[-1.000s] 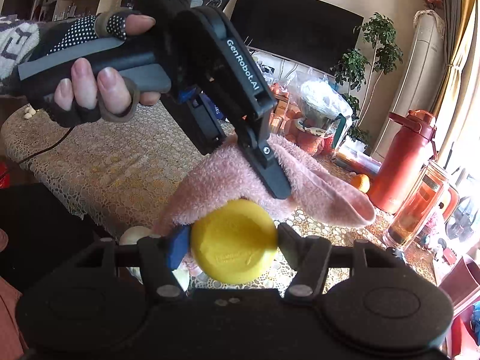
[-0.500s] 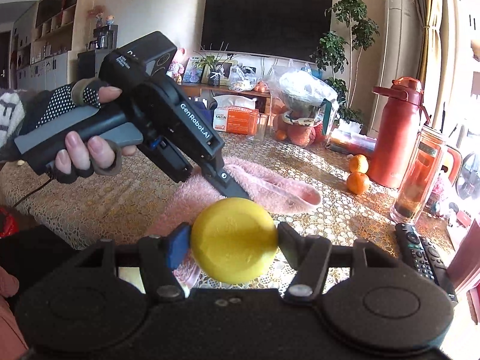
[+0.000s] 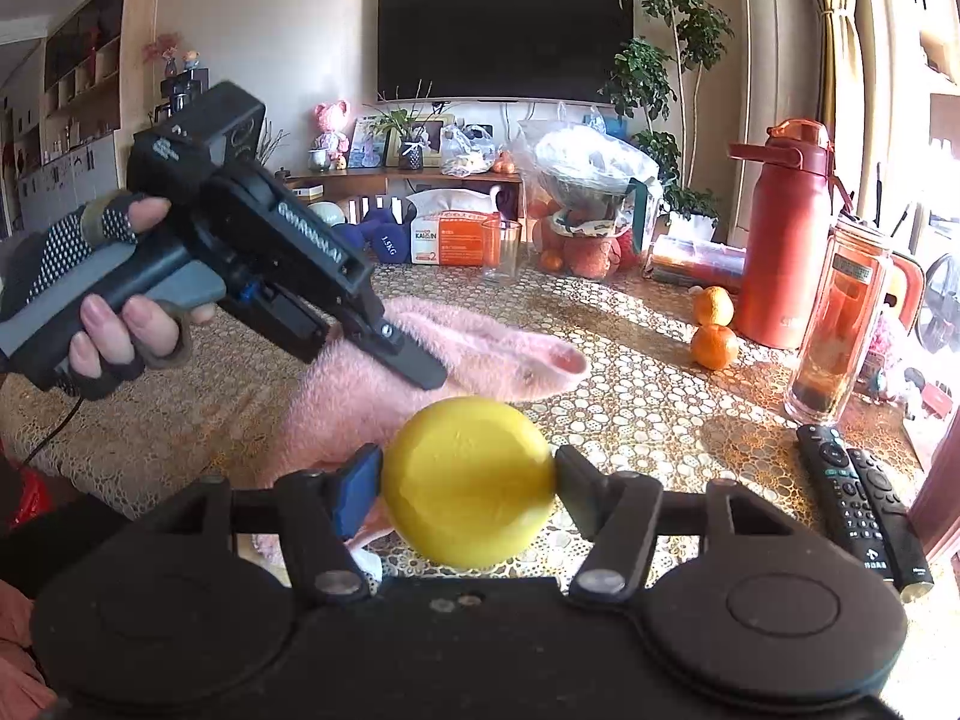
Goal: Organize objects
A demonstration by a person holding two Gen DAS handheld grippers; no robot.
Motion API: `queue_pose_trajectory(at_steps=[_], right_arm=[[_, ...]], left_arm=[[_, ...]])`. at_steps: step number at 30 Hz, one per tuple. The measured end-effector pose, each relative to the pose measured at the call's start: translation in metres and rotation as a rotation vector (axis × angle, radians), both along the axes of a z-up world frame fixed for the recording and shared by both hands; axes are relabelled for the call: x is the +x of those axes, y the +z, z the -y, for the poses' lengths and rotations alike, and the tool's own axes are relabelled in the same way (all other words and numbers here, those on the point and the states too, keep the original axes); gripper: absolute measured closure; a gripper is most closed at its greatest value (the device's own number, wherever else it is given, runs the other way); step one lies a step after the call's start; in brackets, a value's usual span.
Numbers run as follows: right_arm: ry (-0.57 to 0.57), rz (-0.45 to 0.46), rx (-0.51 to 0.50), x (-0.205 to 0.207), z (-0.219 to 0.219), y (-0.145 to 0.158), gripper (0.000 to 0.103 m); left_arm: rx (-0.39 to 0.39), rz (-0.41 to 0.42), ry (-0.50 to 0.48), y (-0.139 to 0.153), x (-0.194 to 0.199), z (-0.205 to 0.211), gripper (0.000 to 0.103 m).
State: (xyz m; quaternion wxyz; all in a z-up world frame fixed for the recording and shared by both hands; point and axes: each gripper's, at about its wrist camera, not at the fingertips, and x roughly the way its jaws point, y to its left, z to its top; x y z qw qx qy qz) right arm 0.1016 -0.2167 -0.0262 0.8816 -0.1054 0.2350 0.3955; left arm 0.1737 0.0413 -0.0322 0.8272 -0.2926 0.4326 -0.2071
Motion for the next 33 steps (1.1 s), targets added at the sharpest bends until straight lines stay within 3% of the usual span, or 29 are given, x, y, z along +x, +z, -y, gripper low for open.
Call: queue_pose_trajectory(at_steps=[4, 8, 12, 22, 33], right_arm=[[-0.014, -0.015, 0.005, 0.001, -0.001, 0.001, 0.041], [-0.079, -0.132, 0.086, 0.020, 0.007, 0.004, 0.041], [-0.113, -0.193, 0.137, 0.033, 0.014, 0.004, 0.041], [-0.075, -0.155, 0.122, 0.030, 0.015, 0.002, 0.041], [-0.060, -0.186, 0.132, 0.022, 0.033, -0.005, 0.041]], left_arm=[[-0.031, 0.078, -0.049, 0.027, -0.010, 0.015, 0.079], [-0.049, 0.110, -0.070, 0.037, -0.012, 0.026, 0.079], [-0.049, 0.087, -0.085, 0.027, -0.002, 0.036, 0.079], [-0.054, -0.004, -0.064, -0.008, 0.019, 0.033, 0.079], [-0.024, -0.020, -0.058, -0.024, 0.018, 0.037, 0.079]])
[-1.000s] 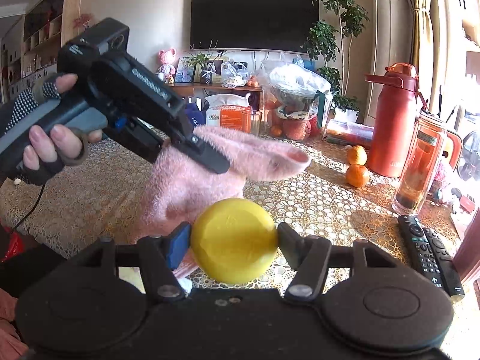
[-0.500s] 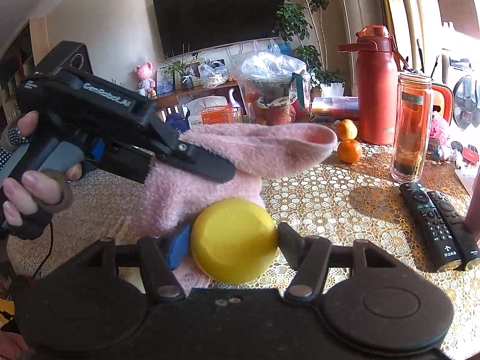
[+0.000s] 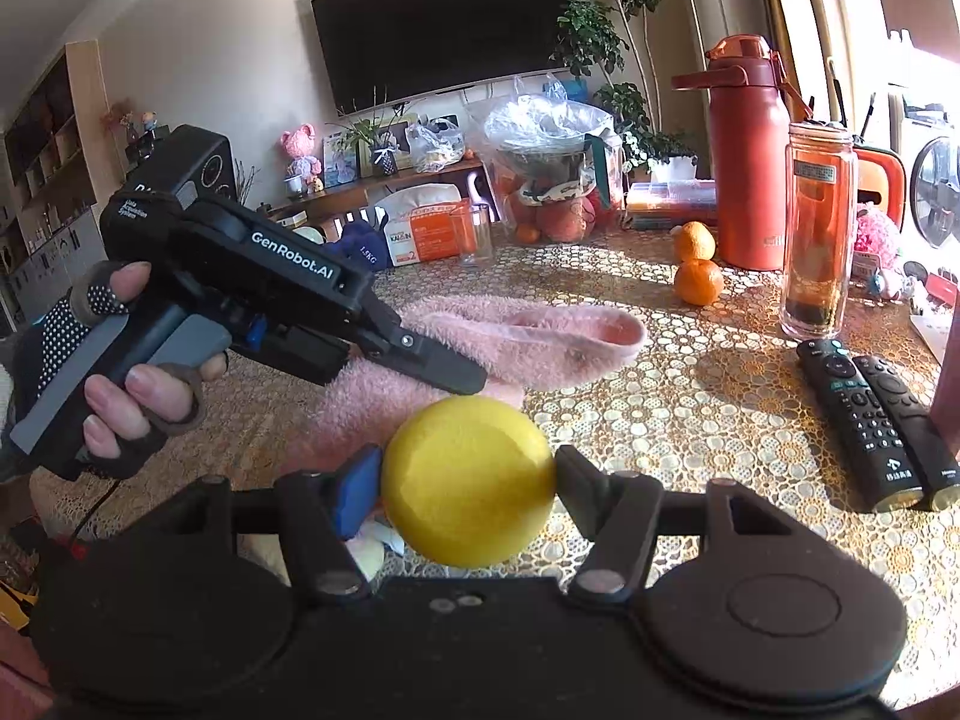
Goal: Organize objects
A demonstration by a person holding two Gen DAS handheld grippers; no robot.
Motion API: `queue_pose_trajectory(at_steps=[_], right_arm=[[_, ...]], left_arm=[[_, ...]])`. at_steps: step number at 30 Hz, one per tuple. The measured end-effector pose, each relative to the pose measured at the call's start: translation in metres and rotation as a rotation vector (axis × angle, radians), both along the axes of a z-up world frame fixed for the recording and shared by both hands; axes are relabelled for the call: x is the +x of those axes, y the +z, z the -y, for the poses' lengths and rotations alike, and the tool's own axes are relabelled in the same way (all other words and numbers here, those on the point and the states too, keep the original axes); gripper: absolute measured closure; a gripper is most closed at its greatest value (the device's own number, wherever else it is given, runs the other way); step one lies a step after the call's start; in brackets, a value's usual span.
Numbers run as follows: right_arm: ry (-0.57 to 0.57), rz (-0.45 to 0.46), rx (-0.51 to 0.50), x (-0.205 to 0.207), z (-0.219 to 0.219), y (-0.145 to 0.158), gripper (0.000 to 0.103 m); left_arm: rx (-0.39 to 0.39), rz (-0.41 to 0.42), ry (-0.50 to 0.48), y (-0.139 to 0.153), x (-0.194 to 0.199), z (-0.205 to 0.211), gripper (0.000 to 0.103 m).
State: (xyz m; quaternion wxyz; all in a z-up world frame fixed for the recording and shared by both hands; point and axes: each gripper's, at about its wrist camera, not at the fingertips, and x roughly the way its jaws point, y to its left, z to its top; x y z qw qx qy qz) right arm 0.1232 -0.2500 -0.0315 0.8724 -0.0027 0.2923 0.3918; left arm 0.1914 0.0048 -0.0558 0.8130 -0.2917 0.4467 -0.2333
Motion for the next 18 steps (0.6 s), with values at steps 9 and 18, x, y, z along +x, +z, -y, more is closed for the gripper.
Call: queue_pose_trajectory(at_steps=[9, 18], right_arm=[[0.014, -0.086, 0.025, -0.006, 0.019, -0.014, 0.041], [-0.037, -0.237, 0.080, -0.003, 0.029, -0.035, 0.039]], left_arm=[[0.006, 0.036, -0.009, 0.002, -0.015, 0.015, 0.079], [0.024, 0.036, -0.024, 0.001, -0.023, 0.026, 0.082]])
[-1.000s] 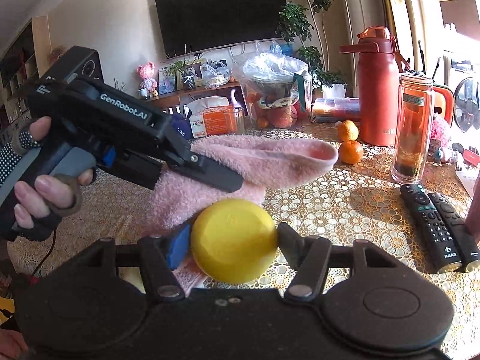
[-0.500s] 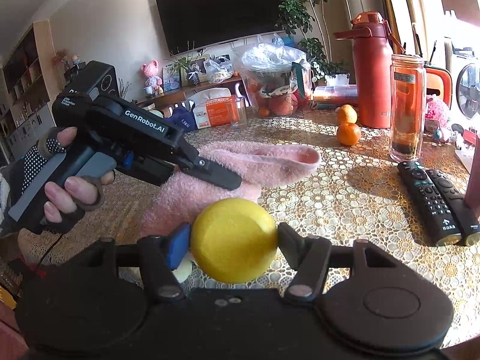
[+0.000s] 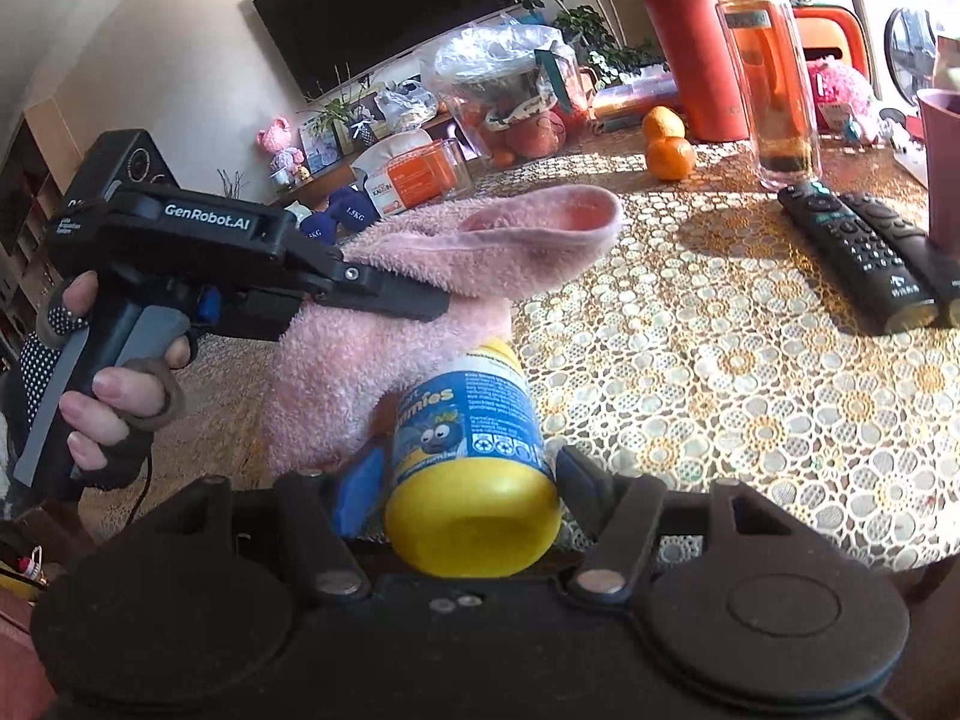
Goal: Organize objects
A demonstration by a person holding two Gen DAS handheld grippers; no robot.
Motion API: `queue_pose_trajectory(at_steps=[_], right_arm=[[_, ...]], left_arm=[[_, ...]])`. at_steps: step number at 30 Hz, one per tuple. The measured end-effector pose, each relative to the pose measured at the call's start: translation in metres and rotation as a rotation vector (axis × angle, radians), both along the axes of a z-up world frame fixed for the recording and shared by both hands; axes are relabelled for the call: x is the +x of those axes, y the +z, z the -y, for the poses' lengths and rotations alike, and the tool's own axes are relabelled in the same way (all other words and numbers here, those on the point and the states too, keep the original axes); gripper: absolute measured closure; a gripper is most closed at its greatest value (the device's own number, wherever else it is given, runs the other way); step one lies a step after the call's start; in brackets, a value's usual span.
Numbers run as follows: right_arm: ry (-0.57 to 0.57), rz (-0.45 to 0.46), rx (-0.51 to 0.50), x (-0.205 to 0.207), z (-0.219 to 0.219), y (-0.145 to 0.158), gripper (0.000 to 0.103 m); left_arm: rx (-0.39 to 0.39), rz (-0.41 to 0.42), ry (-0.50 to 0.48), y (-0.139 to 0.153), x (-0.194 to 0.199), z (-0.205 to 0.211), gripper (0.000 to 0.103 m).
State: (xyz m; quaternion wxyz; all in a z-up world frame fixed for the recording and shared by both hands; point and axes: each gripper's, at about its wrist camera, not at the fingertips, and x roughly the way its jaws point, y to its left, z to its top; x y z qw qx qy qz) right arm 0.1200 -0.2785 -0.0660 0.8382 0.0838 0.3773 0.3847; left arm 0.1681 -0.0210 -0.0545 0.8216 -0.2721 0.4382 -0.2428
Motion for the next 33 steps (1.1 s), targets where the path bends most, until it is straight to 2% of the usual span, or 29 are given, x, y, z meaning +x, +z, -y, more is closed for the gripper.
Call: queue_pose_trajectory(at_steps=[11, 15, 18, 20, 26, 29, 33], right_arm=[[-0.046, -0.210, 0.148, 0.009, 0.018, -0.021, 0.036], [-0.066, -0.225, 0.164, 0.011, 0.016, -0.019, 0.040], [-0.056, -0.126, 0.089, 0.001, 0.009, -0.009, 0.041], [-0.031, -0.017, -0.002, -0.008, -0.003, 0.002, 0.041], [0.106, 0.306, -0.238, -0.036, -0.041, 0.032, 0.041], [0.172, 0.401, -0.288, -0.045, -0.056, 0.039, 0.041], [0.211, 0.483, -0.332, -0.051, -0.072, 0.042, 0.041]], left_arm=[[0.012, 0.009, -0.003, 0.001, -0.002, 0.000, 0.082], [0.025, 0.011, -0.002, 0.002, -0.004, -0.001, 0.082], [0.051, 0.008, -0.001, 0.007, -0.006, -0.005, 0.082], [0.059, 0.012, 0.000, 0.012, -0.009, -0.009, 0.082], [0.002, 0.058, -0.026, 0.040, -0.022, -0.017, 0.083], [-0.027, 0.083, -0.072, 0.053, -0.026, -0.008, 0.083], [-0.017, 0.094, -0.106, 0.055, -0.025, 0.003, 0.083]])
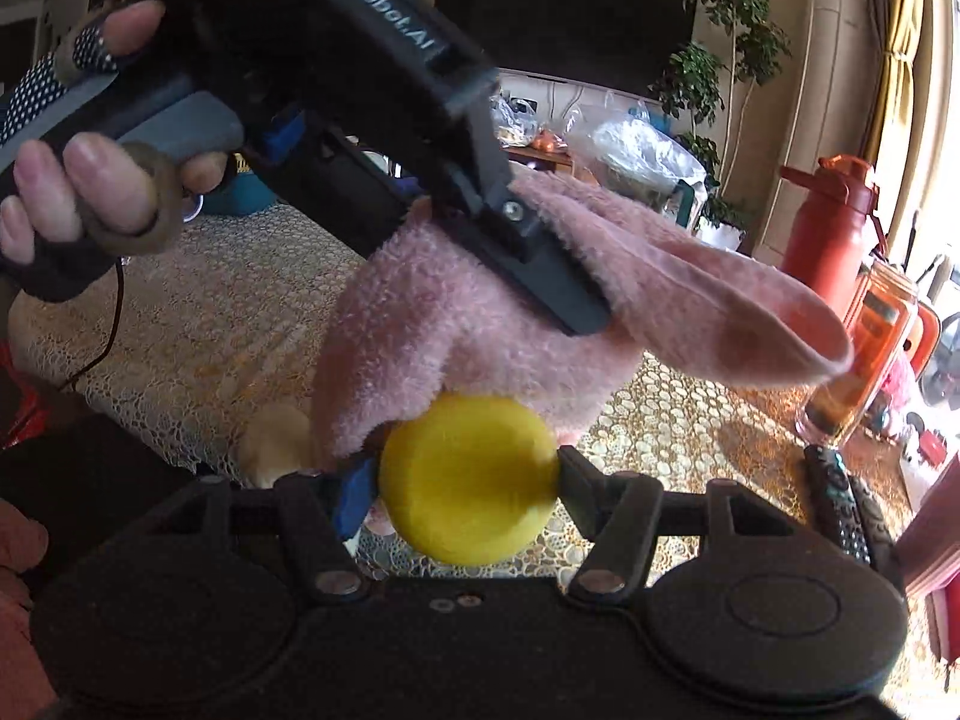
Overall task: Organize objects
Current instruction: 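Wipe the jar lid with the towel in the left gripper while the right gripper holds the jar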
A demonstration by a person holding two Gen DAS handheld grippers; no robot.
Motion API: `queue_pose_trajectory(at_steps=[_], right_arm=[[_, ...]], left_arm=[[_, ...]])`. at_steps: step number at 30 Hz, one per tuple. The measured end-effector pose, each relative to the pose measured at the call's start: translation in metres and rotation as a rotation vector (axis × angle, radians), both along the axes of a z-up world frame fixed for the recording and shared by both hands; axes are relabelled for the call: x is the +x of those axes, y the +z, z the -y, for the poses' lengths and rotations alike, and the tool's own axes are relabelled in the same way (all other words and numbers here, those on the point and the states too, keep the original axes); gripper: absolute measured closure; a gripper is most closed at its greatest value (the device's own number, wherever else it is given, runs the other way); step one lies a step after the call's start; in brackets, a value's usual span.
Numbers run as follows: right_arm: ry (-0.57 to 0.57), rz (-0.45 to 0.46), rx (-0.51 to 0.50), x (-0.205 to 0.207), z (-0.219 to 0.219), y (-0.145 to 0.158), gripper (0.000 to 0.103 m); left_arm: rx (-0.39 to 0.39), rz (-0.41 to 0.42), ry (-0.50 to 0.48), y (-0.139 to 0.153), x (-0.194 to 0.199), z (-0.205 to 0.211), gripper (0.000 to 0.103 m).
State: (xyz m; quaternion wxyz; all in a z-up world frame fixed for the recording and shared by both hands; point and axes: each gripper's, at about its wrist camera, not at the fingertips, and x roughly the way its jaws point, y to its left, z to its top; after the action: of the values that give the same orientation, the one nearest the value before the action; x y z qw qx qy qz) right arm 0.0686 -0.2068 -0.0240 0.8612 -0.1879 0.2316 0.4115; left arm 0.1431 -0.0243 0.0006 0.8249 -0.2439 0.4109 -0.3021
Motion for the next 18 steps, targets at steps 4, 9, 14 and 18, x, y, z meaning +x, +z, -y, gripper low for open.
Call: queue_pose_trajectory(at_steps=[4, 9, 14, 18], right_arm=[[0.015, 0.030, -0.016, 0.000, -0.006, -0.001, 0.041], [0.041, 0.069, -0.040, -0.008, -0.008, -0.003, 0.041], [0.044, 0.075, -0.040, -0.008, -0.008, -0.003, 0.041], [0.041, 0.073, -0.035, -0.007, -0.008, -0.002, 0.041]], left_arm=[[-0.017, -0.038, 0.028, -0.016, 0.007, -0.008, 0.083], [-0.001, -0.085, 0.086, -0.031, 0.013, -0.026, 0.083], [0.026, -0.127, 0.146, -0.048, 0.019, -0.044, 0.083], [0.041, -0.162, 0.184, -0.060, 0.021, -0.056, 0.083]])
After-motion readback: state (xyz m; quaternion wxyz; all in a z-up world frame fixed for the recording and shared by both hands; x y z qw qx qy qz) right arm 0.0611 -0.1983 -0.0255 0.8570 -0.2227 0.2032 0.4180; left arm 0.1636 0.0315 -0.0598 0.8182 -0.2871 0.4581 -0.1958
